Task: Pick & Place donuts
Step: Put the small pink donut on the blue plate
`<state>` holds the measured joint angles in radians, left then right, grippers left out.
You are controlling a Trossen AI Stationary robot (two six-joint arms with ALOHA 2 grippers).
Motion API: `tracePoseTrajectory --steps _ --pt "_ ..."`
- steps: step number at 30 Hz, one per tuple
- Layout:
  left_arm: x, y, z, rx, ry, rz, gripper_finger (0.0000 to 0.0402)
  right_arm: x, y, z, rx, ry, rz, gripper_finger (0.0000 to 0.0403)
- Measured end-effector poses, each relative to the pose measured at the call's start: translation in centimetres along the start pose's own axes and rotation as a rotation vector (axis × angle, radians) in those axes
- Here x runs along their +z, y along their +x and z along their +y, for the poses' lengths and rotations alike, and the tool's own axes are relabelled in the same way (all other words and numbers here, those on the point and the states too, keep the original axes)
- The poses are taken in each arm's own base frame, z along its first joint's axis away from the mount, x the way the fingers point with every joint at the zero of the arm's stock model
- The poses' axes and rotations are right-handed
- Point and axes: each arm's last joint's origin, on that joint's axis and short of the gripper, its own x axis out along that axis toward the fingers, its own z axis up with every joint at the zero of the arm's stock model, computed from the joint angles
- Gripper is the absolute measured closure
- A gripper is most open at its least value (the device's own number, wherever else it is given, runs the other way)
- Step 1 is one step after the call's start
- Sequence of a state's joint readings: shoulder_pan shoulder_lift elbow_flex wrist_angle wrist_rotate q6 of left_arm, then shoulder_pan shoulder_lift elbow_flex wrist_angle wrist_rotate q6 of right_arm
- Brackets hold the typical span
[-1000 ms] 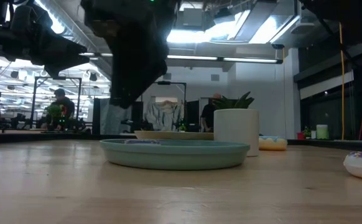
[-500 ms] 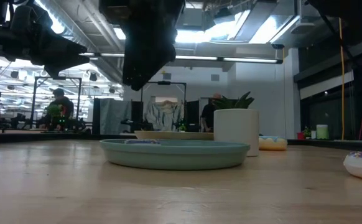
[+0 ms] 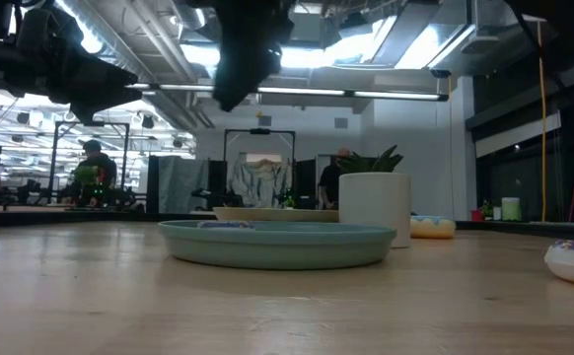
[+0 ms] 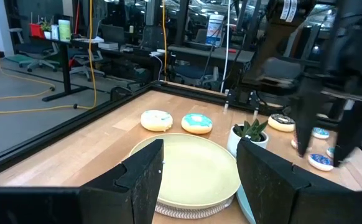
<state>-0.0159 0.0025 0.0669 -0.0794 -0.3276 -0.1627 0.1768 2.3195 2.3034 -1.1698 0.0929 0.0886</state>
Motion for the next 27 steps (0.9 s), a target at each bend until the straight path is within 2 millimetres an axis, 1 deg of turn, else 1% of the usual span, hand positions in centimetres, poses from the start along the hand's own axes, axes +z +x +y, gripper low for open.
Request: tracePoseTrajectory --steps 3,6,11,14,20,27 --pt "0.0 0.0 0.0 0.0 0.0 0.0 0.0205 -1.3 -0.6 -0.7 -0.01 -0.01 0.044 0.0226" --pt "0.0 0.0 0.0 0.0 0.0 0.0 0.0205 -2.6 -2.1 -1.4 -0.028 0.01 0.046 0.0226" --pt "0.0 0.0 0.0 0.0 0.0 0.0 0.0205 -5.1 -4.5 -2.3 -0.084 0.076 -0.008 0.0226" --pt "0.0 0.0 0.0 0.0 0.0 0.0 0.0205 -6.7 -6.0 -3.2 -0.124 0.155 -0.031 0.0226" --pt "0.0 0.0 0.0 0.0 0.0 0.0 0.0205 -9.7 -8.1 -5.1 -0.193 0.329 -0.047 0.0226" --pt "0.0 0.0 0.0 0.0 0.0 0.0 0.0205 -13.3 -10.7 -6.1 -0.217 0.511 -0.078 0.0226"
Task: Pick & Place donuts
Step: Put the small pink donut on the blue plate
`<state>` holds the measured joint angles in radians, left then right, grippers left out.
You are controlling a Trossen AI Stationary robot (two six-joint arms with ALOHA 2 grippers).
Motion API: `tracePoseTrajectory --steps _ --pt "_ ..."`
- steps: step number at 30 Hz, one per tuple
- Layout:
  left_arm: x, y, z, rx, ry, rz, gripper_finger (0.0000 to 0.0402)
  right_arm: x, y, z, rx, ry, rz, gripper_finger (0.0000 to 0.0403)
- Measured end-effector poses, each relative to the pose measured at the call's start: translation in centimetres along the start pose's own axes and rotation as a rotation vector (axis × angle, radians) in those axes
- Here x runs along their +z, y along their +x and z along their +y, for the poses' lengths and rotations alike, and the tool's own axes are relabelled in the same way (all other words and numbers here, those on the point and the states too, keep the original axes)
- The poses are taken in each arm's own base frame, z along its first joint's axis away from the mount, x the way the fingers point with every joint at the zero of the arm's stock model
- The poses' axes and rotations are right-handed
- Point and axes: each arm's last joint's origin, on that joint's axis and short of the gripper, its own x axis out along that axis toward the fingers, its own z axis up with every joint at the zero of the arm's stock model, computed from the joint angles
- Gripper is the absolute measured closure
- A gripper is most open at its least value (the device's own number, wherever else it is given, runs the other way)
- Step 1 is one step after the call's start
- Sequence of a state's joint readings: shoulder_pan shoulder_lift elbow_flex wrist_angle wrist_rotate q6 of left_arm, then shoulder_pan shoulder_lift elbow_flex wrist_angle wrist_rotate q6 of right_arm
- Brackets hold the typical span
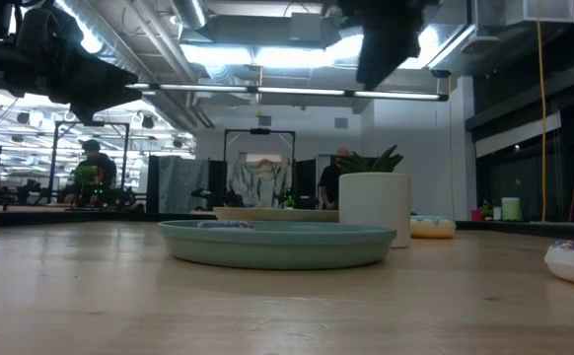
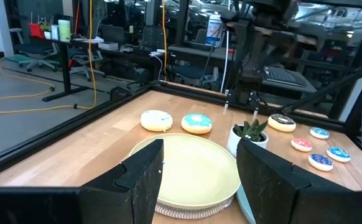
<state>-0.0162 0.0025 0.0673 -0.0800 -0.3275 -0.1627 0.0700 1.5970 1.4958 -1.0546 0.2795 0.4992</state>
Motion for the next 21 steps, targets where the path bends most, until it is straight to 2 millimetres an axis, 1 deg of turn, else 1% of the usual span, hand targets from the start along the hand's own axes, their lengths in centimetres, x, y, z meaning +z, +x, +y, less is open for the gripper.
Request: tracePoseTrajectory --steps 5,10,18,21 --pt "0.0 0.0 0.0 0.0 0.0 -0.001 0.0205 -1.9 -1.5 -1.7 -0.002 0.127 -0.002 0.0226" --pt "0.0 0.0 0.0 0.0 0.0 0.0 0.0205 -3.7 -2.2 -2.9 -0.008 0.238 0.011 0.0226" --pt "0.0 0.0 0.0 0.0 0.0 -0.001 0.0205 -6.0 -3.0 -4.4 -0.009 0.339 0.013 0.0226" --pt "0.0 0.0 0.0 0.0 0.0 -0.001 0.0205 -7.0 -2.9 -4.9 -0.017 0.368 0.021 0.0226"
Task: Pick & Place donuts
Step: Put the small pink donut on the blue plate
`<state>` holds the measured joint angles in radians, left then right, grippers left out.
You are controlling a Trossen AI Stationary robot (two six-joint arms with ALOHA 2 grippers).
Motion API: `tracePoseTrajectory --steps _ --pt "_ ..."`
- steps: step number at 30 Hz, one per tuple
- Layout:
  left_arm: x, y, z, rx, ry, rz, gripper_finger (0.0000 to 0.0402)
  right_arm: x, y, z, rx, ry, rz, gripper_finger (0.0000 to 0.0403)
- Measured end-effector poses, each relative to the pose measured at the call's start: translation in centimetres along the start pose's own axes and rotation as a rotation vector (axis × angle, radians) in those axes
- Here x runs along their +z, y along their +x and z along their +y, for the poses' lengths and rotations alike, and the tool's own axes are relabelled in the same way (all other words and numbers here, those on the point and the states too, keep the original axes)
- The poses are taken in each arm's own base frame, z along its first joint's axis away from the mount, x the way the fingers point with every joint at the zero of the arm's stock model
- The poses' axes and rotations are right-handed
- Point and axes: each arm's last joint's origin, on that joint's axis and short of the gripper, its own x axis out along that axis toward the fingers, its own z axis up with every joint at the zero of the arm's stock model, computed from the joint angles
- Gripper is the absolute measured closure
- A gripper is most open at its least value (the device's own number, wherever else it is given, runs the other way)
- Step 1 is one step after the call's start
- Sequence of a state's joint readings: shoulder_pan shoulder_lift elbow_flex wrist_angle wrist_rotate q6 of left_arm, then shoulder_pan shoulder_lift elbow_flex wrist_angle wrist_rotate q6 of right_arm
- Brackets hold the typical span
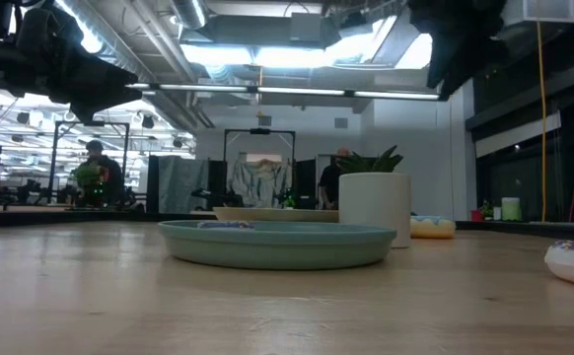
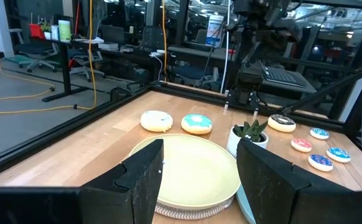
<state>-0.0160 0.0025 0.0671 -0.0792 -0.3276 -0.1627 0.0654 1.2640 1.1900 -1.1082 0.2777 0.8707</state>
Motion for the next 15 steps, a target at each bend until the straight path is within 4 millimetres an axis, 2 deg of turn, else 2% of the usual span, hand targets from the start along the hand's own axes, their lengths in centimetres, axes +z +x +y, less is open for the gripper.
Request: tracePoseTrajectory --steps 7,15 --pt "0.0 0.0 0.0 0.0 0.0 0.0 0.0205 -2.1 1.1 -2.0 -0.035 0.038 0.029 0.0226" --pt "0.0 0.0 0.0 0.0 0.0 0.0 0.0205 -3.8 1.4 -3.5 -0.034 0.084 0.043 0.0226"
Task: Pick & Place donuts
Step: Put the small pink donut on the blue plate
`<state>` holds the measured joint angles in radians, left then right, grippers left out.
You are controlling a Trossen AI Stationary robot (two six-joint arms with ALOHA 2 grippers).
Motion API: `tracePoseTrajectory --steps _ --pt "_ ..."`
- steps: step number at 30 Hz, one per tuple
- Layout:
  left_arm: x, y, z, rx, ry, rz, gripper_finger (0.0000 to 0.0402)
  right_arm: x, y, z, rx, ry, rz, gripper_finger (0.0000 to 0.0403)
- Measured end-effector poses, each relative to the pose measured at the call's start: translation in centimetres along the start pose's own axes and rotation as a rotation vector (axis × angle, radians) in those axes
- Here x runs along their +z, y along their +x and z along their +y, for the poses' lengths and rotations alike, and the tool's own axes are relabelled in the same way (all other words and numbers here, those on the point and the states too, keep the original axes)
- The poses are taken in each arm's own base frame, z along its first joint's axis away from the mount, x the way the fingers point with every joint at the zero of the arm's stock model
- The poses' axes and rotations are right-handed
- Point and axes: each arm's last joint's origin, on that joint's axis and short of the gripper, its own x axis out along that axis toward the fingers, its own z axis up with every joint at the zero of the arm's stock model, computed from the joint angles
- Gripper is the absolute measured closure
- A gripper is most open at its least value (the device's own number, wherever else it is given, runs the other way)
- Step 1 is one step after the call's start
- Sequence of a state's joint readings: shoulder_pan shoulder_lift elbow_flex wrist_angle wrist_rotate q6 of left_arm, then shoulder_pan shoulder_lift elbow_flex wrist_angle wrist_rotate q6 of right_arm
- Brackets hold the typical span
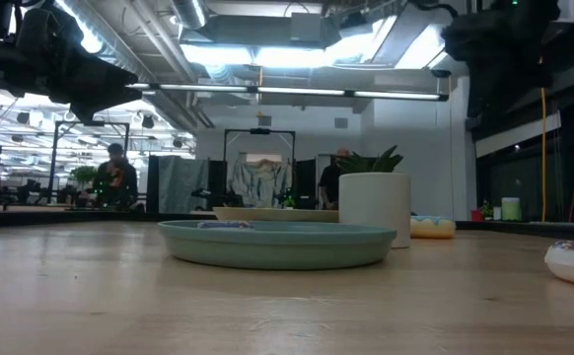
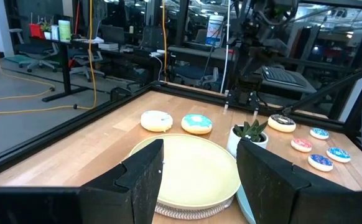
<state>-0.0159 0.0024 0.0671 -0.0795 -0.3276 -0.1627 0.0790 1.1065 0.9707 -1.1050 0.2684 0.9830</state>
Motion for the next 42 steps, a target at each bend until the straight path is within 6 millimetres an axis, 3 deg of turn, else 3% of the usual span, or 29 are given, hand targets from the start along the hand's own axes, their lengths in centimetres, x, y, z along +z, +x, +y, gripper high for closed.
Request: tracePoseTrajectory --steps 15,29,42 --pt "0.0 0.0 0.0 0.0 0.0 0.0 0.0205 -2.7 0.3 0.5 0.046 0.005 0.073 0.0226" --pt "0.0 0.0 0.0 0.0 0.0 0.0 0.0205 -4.9 2.1 3.7 0.042 0.075 0.182 0.0226" --pt "0.0 0.0 0.0 0.0 0.0 0.0 0.0205 -7.3 2.1 5.7 0.033 0.102 0.212 0.0226"
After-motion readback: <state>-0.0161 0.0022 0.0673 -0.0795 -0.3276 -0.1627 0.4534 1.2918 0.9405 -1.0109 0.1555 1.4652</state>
